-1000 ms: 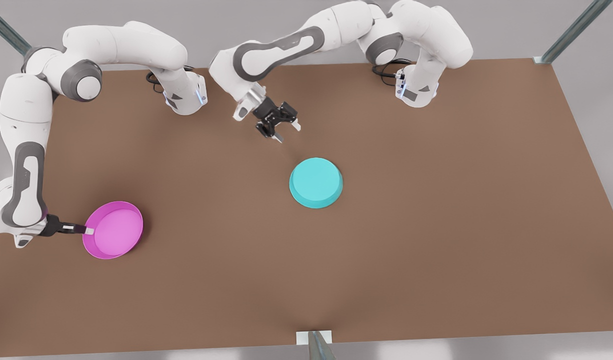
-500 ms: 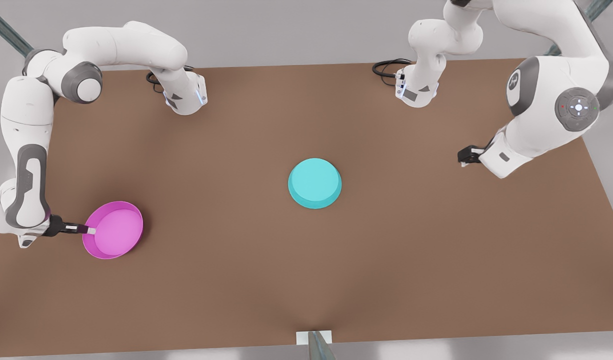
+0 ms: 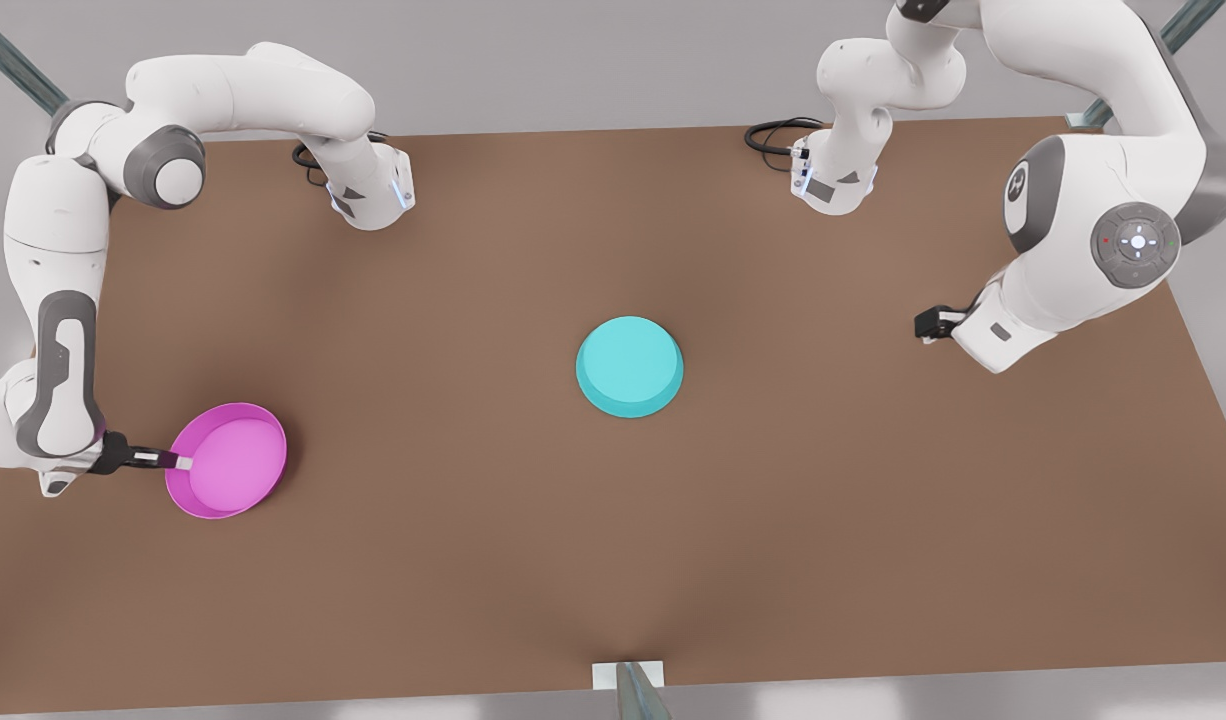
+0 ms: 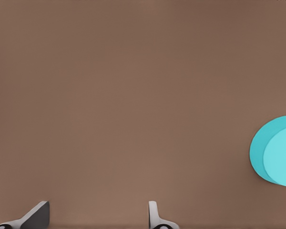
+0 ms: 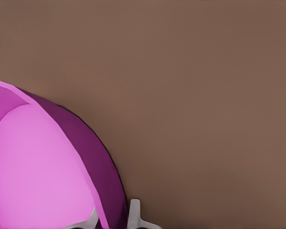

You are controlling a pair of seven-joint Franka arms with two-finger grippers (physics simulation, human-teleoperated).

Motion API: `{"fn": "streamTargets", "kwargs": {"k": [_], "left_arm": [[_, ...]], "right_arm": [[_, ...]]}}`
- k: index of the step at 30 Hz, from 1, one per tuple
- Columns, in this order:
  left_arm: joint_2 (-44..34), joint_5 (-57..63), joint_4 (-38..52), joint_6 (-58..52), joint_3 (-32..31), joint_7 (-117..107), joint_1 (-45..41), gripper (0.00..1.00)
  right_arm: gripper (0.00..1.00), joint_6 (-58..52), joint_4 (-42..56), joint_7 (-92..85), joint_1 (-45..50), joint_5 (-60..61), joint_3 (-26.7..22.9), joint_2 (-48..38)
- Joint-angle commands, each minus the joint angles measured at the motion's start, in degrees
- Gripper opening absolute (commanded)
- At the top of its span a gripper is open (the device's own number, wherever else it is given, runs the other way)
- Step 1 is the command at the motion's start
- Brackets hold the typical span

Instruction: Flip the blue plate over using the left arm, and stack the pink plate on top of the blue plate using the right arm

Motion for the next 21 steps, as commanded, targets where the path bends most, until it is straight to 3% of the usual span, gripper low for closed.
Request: {"fn": "streamTargets", "kwargs": {"k": [1,2,3,21], "left_arm": [[0.0,0.0,0.0,0.0,0.0,0.0,0.0,1.0],[0.1,0.0,0.0,0.0,0.0,0.0,0.0,1.0],[0.1,0.0,0.0,0.0,0.0,0.0,0.0,1.0],[0.4,0.0,0.8,-0.3,-0.2,0.0,0.0,1.0]], "right_arm": [[0.35,0.0,0.0,0.0,0.0,0.0,0.0,0.0],[0.23,0.0,0.0,-0.1,0.0,0.0,0.1,-0.1],[0.21,-0.1,0.0,-0.3,0.0,-1.0,0.1,-0.1],[0.21,-0.8,0.0,-1.1,0.0,-2.0,1.9,-3.1]]}}
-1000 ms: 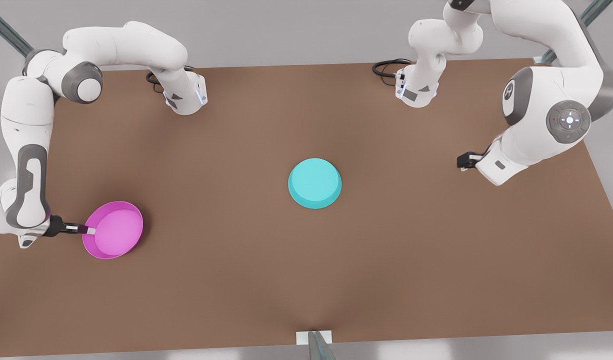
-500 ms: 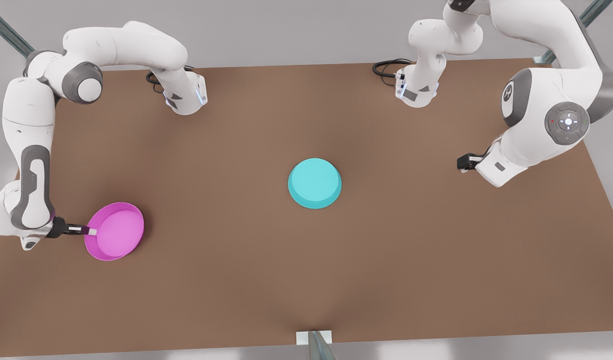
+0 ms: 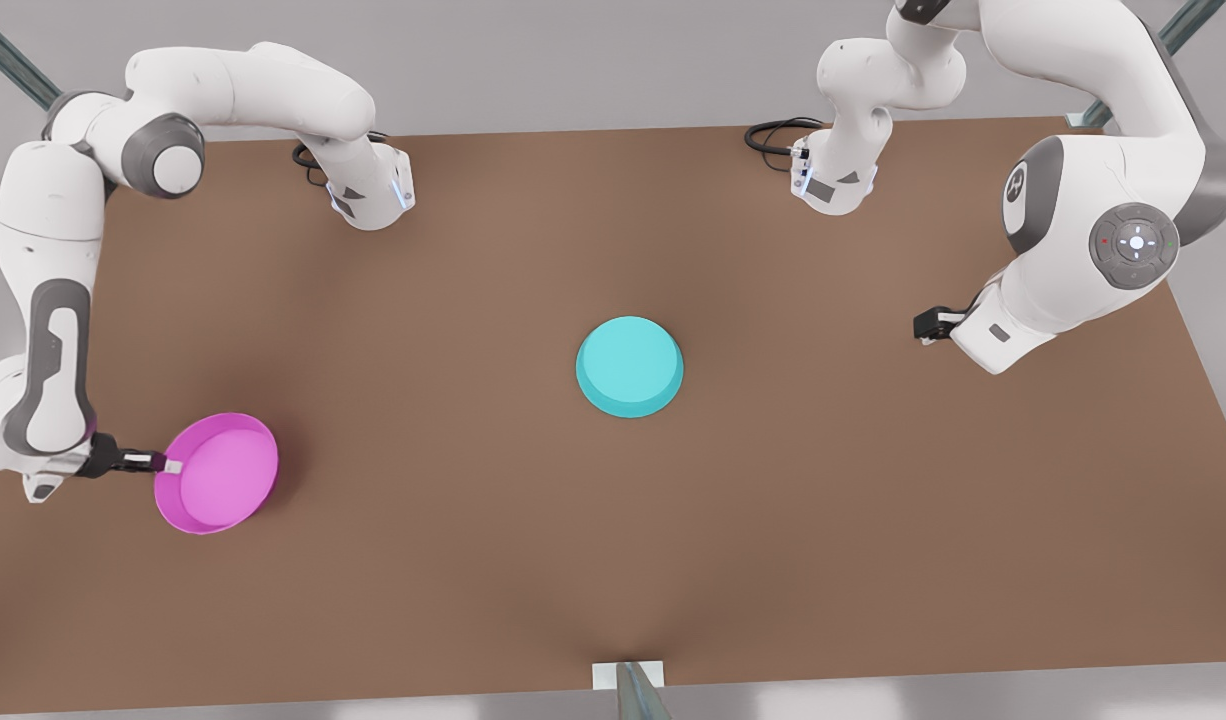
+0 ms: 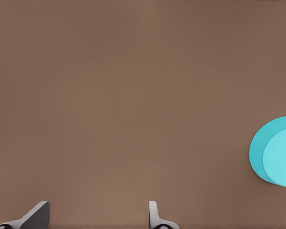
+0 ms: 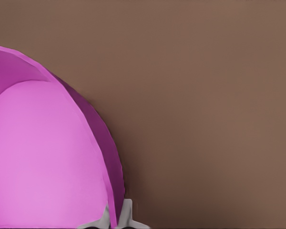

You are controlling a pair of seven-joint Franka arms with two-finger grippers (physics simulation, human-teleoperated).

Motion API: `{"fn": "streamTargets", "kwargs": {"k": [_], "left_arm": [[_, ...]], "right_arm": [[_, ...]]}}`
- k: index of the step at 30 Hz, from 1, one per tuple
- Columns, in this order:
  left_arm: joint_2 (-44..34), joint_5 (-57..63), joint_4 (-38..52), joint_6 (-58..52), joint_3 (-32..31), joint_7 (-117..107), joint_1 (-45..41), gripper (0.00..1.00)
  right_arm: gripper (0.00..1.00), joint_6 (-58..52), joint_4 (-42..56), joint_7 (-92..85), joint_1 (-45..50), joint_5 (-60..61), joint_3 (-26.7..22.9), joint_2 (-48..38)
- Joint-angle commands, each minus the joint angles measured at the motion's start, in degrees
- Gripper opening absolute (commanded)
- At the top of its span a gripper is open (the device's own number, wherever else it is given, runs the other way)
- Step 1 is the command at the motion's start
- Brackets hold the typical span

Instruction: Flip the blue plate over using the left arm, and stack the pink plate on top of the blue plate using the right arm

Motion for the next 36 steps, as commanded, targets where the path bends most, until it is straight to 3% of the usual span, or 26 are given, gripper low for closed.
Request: {"fn": "streamTargets", "kwargs": {"k": [1,6,14,36], "left_arm": [[0.0,0.0,0.0,0.0,0.0,0.0,0.0,1.0],[0.0,0.0,0.0,-0.1,0.0,0.0,0.0,1.0],[0.3,-0.2,0.0,0.2,-0.1,0.0,0.0,1.0],[0.3,-0.5,0.0,0.0,-0.1,0.0,0.1,1.0]], "right_arm": [[0.21,0.1,-0.1,0.1,0.0,-0.2,0.0,0.0],[0.21,0.1,-0.1,0.3,0.5,-0.1,0.1,-0.4],[0.21,-0.7,-2.3,1.1,14.1,-0.1,0.4,-4.5],[0.21,-5.1,-4.1,6.5,40.6,0.5,0.3,-10.4]]}}
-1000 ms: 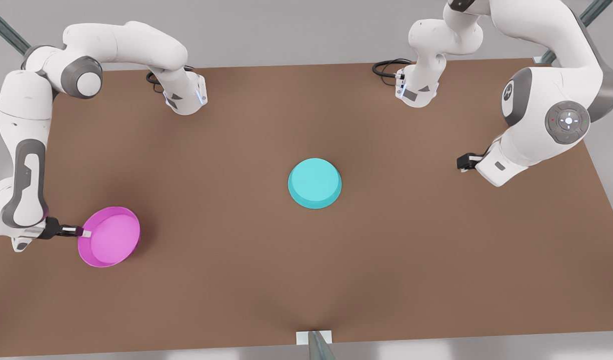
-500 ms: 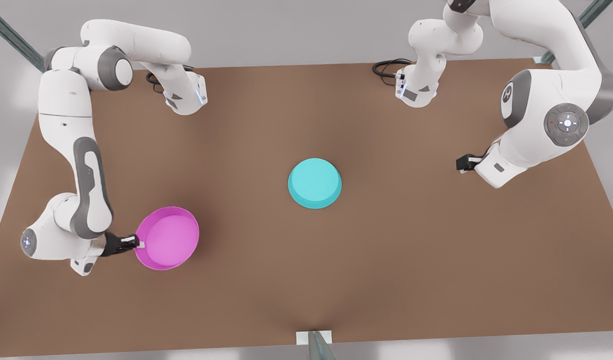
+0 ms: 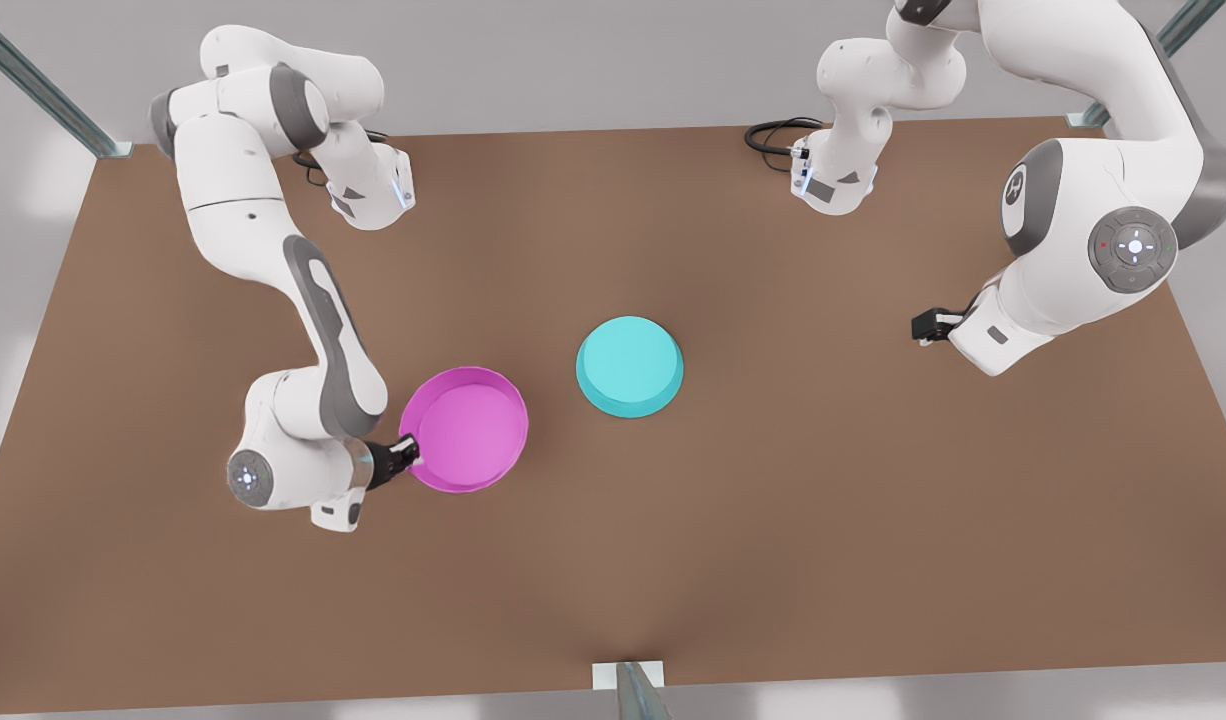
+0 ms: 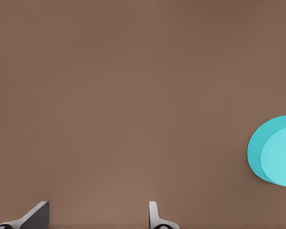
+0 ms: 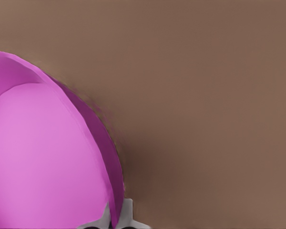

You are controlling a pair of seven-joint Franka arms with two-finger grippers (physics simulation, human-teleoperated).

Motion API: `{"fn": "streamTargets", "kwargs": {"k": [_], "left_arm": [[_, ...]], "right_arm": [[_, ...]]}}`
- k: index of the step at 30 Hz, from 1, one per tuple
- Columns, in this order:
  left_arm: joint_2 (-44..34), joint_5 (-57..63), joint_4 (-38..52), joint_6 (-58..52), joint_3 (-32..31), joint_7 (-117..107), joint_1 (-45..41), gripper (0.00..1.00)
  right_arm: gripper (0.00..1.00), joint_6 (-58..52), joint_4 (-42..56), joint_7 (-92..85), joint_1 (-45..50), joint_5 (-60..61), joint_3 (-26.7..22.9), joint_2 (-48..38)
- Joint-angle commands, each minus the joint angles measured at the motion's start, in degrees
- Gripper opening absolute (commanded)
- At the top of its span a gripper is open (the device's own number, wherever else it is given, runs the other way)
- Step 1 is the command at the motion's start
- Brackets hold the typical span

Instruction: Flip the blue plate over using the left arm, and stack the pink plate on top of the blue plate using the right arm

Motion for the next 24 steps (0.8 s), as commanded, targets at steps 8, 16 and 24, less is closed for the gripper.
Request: {"fn": "streamTargets", "kwargs": {"k": [8,16,24], "left_arm": [[0.2,-0.1,0.0,0.0,0.0,0.1,0.1,1.0],[0.2,-0.1,0.0,-0.1,0.0,0.1,0.1,1.0],[0.2,-0.1,-0.2,-0.3,0.0,0.1,0.1,1.0]], "right_arm": [[0.21,0.0,0.1,9.0,8.6,1.3,-0.3,-0.1],[0.21,-2.3,0.1,13.5,14.5,4.3,-0.1,-1.3],[0.21,-2.1,0.2,14.5,19.5,7.8,-0.2,-1.4]]}}
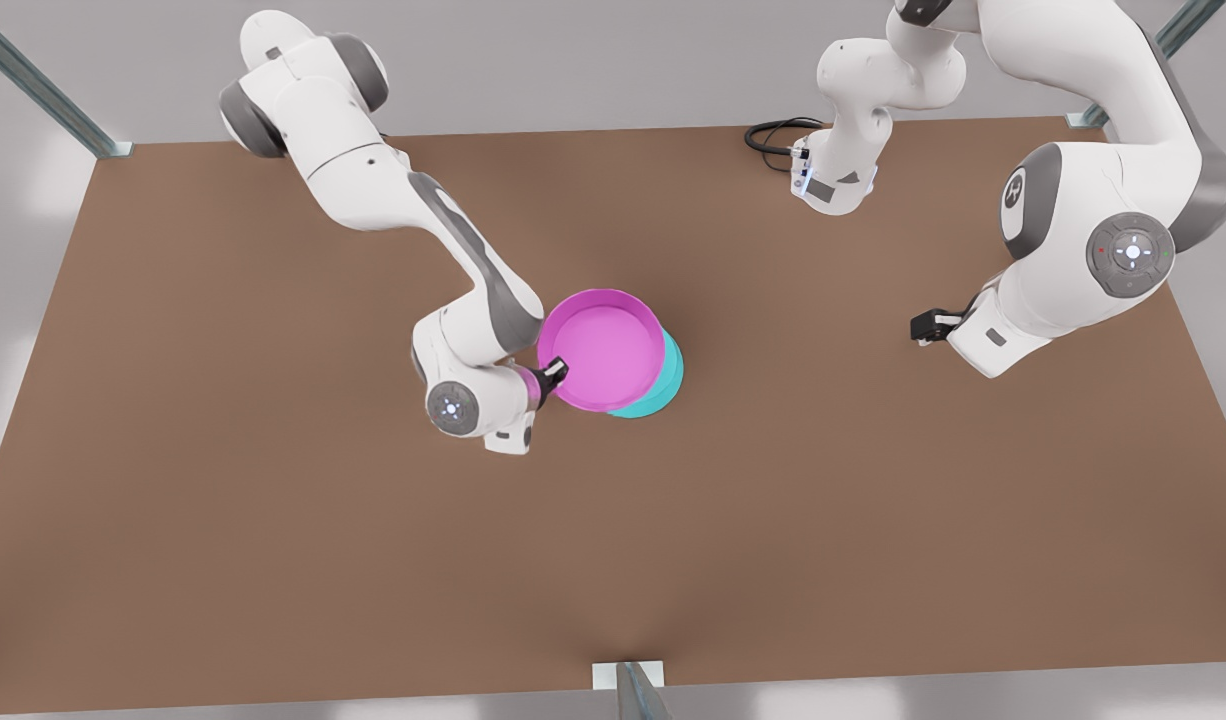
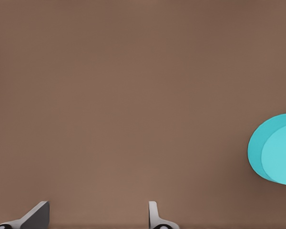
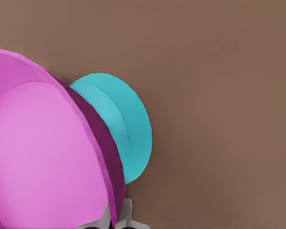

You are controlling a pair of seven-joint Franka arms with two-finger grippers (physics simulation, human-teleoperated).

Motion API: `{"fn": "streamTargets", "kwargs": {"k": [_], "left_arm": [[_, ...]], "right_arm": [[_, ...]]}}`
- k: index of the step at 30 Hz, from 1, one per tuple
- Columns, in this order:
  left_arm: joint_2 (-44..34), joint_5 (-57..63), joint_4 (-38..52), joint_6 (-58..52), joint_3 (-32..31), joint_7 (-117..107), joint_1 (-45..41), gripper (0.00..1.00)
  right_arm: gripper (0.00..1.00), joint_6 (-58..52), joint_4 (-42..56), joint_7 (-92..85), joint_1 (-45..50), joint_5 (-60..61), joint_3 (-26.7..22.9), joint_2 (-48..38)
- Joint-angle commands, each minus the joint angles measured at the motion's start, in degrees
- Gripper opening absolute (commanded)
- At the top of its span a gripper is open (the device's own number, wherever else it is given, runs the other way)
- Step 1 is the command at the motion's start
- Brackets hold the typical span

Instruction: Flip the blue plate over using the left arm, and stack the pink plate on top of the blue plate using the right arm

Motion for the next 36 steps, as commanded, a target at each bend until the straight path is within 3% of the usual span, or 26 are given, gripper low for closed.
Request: {"fn": "streamTargets", "kwargs": {"k": [1,8,20,23,25,26,28,29,30,33,35,36], "left_arm": [[0.0,0.0,0.0,0.0,0.0,0.0,0.0,1.0],[0.2,0.0,-0.1,0.0,0.0,0.0,0.1,1.0],[0.6,0.1,-0.2,0.2,0.0,0.0,0.1,1.0],[0.6,0.1,-0.2,0.1,0.0,0.0,0.1,1.0],[0.6,0.1,-0.2,0.0,0.0,-0.1,0.1,1.0],[0.6,0.1,-0.2,0.0,0.0,-0.1,0.1,1.0],[0.6,0.1,-0.2,0.0,0.0,-0.1,0.1,1.0],[0.6,0.1,-0.1,0.0,0.0,-0.1,0.1,1.0],[0.6,0.1,-0.2,0.0,0.0,-0.1,0.1,1.0],[0.6,0.1,0.1,0.0,0.0,0.0,0.1,1.0],[0.5,0.1,0.2,0.0,0.0,0.0,0.1,1.0],[0.5,0.2,0.3,0.2,0.0,0.0,0.0,1.0]], "right_arm": [[0.21,0.1,0.0,0.2,0.0,-0.3,0.0,0.0],[0.21,3.6,0.1,2.4,4.9,0.7,-0.1,2.0],[0.21,7.7,0.3,2.7,4.9,0.1,-0.2,6.3],[0.4,8.4,0.6,2.4,5.2,0.2,-0.2,7.1],[0.6,8.6,0.6,2.3,5.2,0.2,-0.2,7.2],[0.74,8.6,1.0,2.4,5.2,0.2,-0.2,7.3],[0.82,8.7,1.1,2.3,5.3,0.3,-0.2,7.7],[0.95,8.7,1.4,2.5,5.3,0.2,-0.2,7.7],[1.0,8.6,1.4,2.7,5.3,0.2,-0.2,7.1],[1.0,-1.6,1.5,2.5,4.3,-0.2,-3.0,0.9],[1.0,-16.8,2.6,8.2,-3.9,-11.6,-4.4,-9.5],[1.0,-18.9,4.6,16.6,-8.4,-15.3,-4.3,-13.6]]}}
